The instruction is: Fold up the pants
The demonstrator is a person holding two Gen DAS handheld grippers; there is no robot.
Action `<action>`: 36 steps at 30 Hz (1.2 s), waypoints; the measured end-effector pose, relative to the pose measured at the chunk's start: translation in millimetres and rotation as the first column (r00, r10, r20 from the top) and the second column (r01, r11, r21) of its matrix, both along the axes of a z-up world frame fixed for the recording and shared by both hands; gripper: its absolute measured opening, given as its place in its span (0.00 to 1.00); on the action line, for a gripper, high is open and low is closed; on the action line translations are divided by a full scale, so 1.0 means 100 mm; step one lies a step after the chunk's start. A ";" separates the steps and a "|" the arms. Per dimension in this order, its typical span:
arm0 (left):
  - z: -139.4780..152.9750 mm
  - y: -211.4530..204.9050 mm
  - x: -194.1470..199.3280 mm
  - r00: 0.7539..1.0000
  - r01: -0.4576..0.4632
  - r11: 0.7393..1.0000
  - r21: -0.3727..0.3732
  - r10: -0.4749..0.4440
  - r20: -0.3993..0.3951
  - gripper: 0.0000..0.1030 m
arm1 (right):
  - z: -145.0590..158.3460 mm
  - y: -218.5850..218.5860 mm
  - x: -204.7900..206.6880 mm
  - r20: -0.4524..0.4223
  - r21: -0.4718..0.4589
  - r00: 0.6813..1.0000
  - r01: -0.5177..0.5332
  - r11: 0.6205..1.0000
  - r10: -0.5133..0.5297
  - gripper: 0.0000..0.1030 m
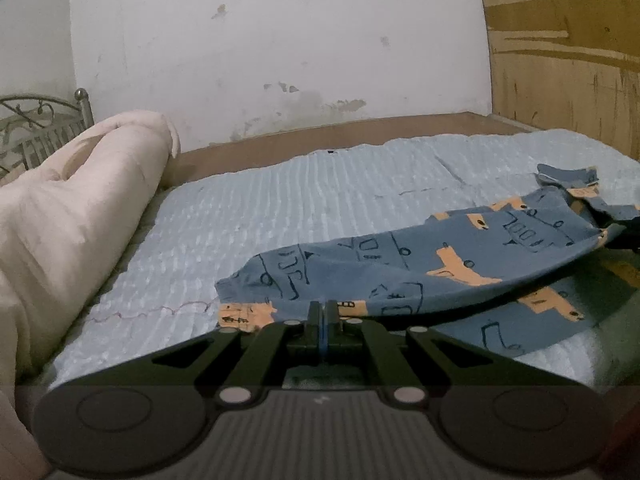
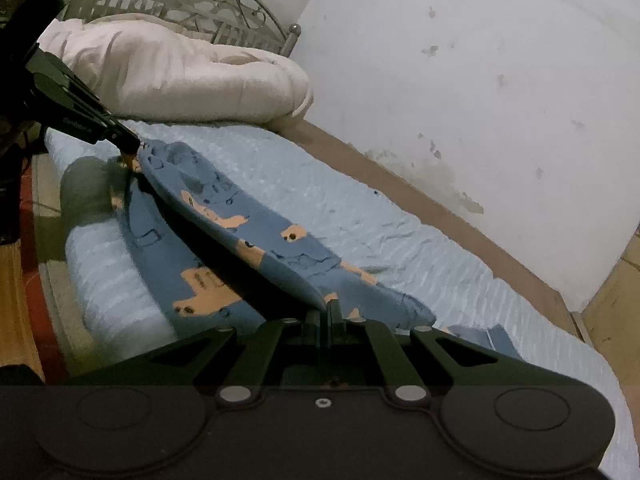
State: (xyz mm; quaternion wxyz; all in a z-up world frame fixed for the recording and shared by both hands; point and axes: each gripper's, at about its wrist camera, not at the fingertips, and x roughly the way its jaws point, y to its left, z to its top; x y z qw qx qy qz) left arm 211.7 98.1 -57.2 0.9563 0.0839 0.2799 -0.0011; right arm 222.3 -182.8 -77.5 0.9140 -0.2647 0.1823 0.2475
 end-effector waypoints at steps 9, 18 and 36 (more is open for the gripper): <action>-0.09 0.02 -0.01 0.999 -0.039 0.999 0.009 0.039 -0.036 0.00 | -0.16 0.07 -0.16 -0.029 0.007 1.000 0.000 1.000 0.001 0.01; -0.13 -0.03 -0.08 0.991 -0.081 0.993 -0.086 0.072 -0.110 0.49 | -0.31 0.02 -0.20 -0.080 0.035 0.996 0.048 0.998 -0.045 0.07; -0.02 -1.35 0.11 0.997 -0.016 0.966 -0.258 -0.002 -0.071 0.99 | -0.01 -1.57 -0.56 -0.115 0.305 0.911 0.411 0.859 -0.395 0.99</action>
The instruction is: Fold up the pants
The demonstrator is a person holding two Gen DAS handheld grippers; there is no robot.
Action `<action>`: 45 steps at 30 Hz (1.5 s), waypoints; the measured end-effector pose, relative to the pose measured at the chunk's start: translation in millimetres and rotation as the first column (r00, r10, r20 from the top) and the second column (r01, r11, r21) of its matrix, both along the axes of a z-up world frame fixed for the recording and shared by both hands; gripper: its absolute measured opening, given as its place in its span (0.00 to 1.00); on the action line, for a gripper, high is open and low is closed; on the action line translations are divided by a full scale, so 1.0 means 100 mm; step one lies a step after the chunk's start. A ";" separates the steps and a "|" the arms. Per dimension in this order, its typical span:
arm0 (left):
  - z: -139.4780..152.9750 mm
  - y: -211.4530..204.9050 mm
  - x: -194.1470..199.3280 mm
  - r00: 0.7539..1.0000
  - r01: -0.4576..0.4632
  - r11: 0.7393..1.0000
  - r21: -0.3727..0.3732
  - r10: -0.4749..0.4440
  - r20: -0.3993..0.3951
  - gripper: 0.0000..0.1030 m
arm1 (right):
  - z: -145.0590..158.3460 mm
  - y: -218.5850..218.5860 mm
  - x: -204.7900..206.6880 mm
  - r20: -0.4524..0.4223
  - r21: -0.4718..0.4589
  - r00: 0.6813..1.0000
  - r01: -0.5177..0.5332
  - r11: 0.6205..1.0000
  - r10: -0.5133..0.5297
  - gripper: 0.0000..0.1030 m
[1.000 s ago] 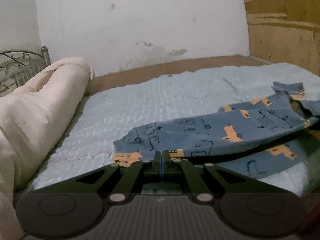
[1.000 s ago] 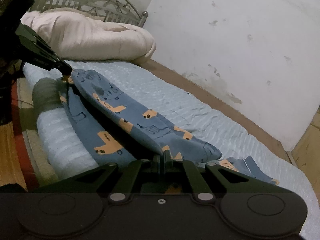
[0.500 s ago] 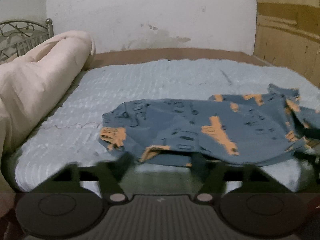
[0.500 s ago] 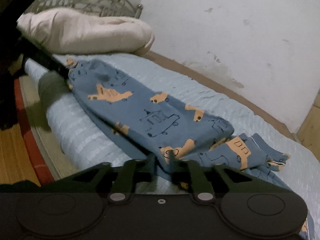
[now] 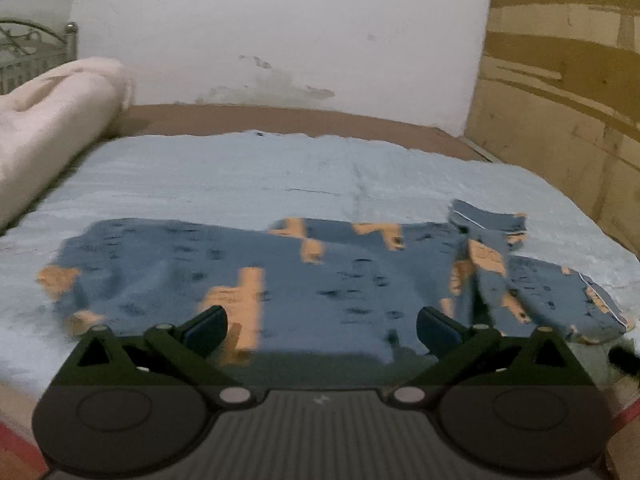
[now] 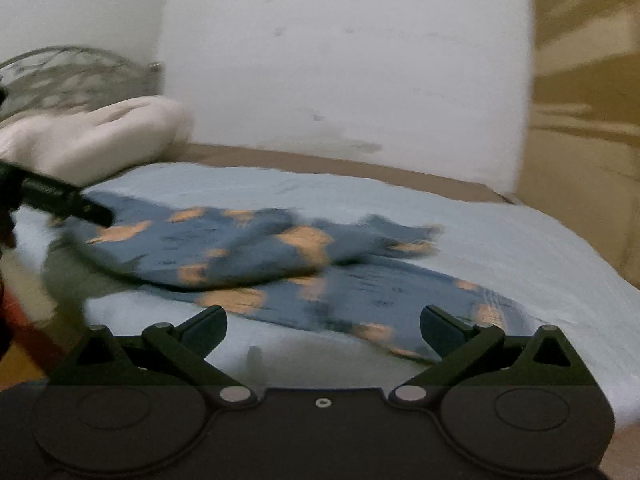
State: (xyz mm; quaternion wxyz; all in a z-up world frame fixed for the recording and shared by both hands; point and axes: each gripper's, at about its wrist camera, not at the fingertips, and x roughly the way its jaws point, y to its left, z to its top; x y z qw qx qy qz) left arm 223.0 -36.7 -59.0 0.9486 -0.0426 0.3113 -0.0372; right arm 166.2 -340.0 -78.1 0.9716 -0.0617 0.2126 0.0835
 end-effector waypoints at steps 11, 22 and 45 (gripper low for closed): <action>-0.21 -0.35 0.17 0.999 0.028 1.000 0.005 -0.028 -0.045 0.99 | -0.25 -1.29 0.97 -0.275 0.204 0.948 0.219 0.954 -0.159 0.73; -0.34 -0.28 0.15 0.995 0.045 0.999 -0.005 -0.045 -0.084 0.99 | -0.03 -0.97 1.05 -0.163 -0.088 0.980 0.099 0.991 -0.112 0.09; -0.08 -0.56 0.15 0.958 0.285 0.953 -0.103 -0.282 0.048 0.99 | 0.17 -0.92 1.61 -0.128 -0.053 0.986 0.099 0.994 -0.105 0.84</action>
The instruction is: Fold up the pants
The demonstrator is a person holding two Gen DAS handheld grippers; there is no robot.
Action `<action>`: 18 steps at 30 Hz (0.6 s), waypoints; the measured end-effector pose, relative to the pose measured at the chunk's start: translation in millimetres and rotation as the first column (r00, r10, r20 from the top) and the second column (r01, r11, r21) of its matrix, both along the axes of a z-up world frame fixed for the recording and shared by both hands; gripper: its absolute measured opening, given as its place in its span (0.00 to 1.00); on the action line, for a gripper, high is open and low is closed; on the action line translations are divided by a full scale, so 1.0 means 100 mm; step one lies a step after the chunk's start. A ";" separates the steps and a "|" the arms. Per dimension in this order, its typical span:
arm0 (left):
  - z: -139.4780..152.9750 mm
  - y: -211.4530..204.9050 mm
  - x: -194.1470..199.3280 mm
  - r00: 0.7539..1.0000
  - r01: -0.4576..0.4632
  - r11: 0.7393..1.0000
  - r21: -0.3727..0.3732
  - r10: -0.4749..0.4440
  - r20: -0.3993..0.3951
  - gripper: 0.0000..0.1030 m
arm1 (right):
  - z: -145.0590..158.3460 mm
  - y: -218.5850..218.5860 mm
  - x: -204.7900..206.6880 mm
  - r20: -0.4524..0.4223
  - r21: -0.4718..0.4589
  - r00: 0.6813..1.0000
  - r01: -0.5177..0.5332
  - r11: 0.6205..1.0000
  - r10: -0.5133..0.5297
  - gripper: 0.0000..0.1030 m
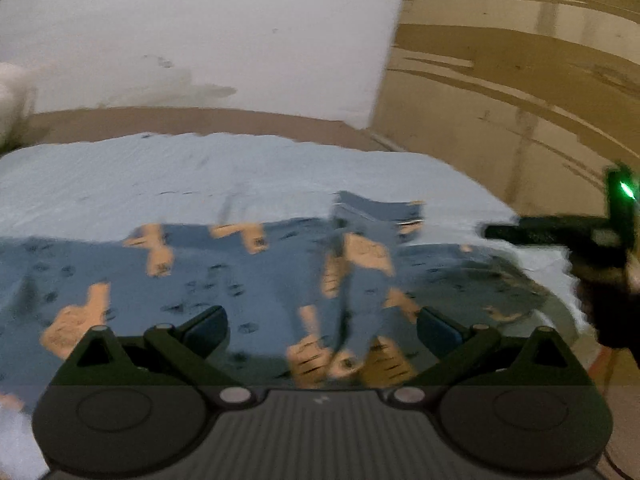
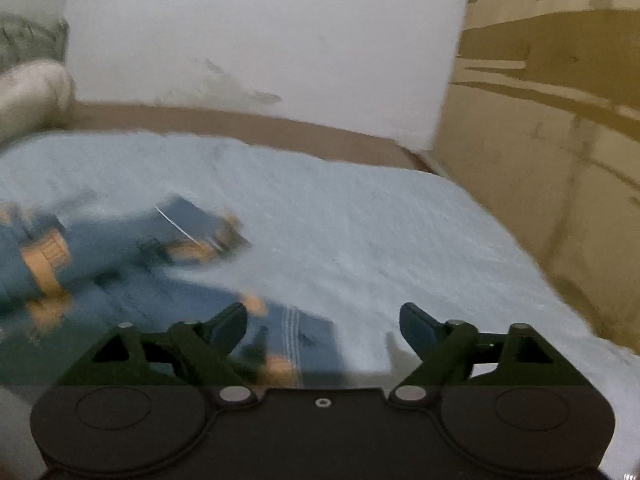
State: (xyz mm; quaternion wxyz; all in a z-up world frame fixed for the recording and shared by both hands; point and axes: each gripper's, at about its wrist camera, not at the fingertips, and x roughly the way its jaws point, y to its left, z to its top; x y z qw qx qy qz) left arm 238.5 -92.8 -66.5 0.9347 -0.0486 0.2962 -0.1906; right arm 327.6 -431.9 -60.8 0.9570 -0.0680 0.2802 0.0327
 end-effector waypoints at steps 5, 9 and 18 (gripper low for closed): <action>-0.06 -0.18 0.12 0.998 0.060 0.998 -0.013 -0.060 -0.004 0.99 | 0.10 0.38 0.52 -0.040 0.063 0.990 -0.130 0.989 0.133 0.90; -0.13 -0.24 0.16 0.995 0.094 0.995 -0.023 -0.094 -0.025 0.96 | 0.11 0.83 0.93 -0.088 0.067 0.971 -0.217 0.974 0.222 0.92; -0.21 -0.18 0.21 0.989 0.091 0.993 -0.073 -0.098 -0.108 0.53 | -0.03 1.42 1.38 -0.297 0.169 0.915 -0.231 0.958 0.273 0.81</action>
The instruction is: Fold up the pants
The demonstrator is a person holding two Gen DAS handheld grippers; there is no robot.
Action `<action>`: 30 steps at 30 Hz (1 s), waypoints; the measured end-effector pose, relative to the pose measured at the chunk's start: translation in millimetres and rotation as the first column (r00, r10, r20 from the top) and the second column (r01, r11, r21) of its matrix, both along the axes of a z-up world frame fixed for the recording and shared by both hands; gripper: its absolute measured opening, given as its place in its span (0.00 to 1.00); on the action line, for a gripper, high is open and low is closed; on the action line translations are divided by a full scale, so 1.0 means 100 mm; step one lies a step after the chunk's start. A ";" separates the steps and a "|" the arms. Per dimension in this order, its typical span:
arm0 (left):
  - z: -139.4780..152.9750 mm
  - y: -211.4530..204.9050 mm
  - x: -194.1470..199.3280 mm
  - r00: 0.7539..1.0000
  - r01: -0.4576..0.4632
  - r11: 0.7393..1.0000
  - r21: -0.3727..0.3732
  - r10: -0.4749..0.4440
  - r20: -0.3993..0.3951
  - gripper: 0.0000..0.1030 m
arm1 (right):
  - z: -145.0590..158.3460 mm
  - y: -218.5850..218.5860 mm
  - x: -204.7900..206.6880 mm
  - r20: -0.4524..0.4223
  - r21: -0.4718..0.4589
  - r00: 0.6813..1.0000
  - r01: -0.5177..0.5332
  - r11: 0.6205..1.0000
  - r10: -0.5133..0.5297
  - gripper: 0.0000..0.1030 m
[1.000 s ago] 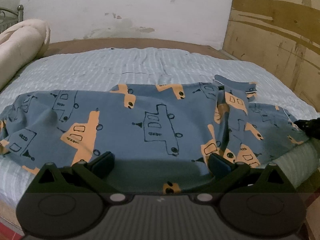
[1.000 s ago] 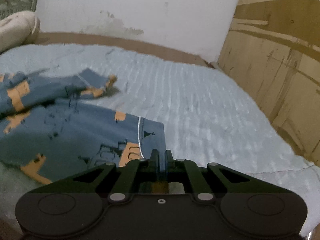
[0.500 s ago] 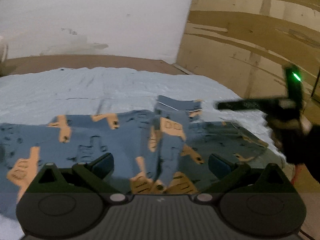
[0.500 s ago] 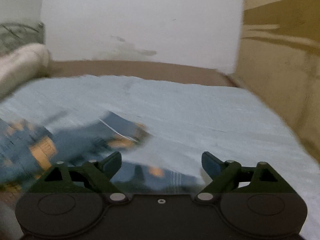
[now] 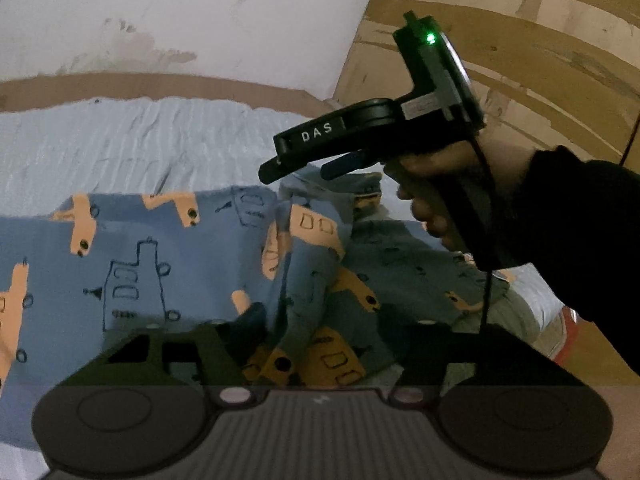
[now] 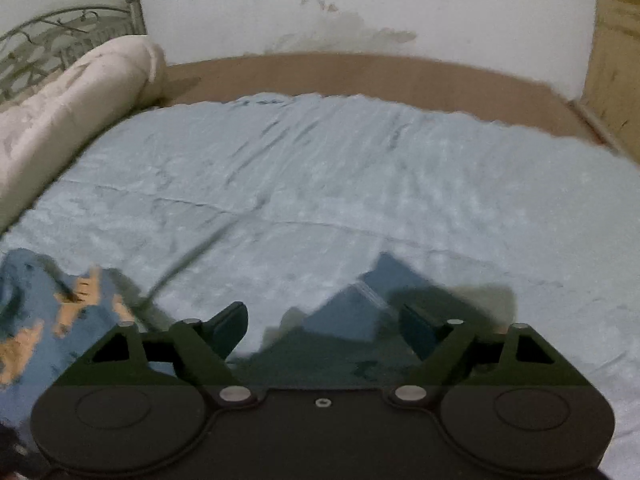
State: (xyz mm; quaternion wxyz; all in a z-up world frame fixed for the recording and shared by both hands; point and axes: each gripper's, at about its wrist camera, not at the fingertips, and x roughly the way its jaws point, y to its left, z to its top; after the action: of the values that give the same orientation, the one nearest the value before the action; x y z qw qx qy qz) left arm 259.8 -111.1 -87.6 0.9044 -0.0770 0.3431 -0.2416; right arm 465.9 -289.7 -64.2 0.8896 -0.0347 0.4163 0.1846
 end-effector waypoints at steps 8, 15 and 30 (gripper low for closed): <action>0.01 0.03 0.04 0.998 -0.052 0.998 0.023 0.052 -0.036 0.01 | -0.13 0.13 -0.17 -0.028 -0.125 0.998 -0.058 0.990 0.055 0.18; 0.12 -0.09 -0.08 0.999 -0.028 0.992 0.120 0.023 0.044 0.00 | 0.17 -0.23 -0.69 0.166 -0.065 0.985 0.068 0.996 -0.057 0.01; -0.05 -0.18 -0.25 0.998 0.014 0.968 0.252 -0.030 0.058 0.00 | -0.25 -1.12 -2.00 0.129 0.286 0.870 0.426 0.858 -0.475 0.00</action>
State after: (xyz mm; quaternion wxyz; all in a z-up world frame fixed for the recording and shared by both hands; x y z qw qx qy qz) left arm 234.6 -129.6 -92.2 0.9142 0.0493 0.3440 -0.2085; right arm 266.2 -401.8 -89.0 0.9416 0.1577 0.2970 0.0165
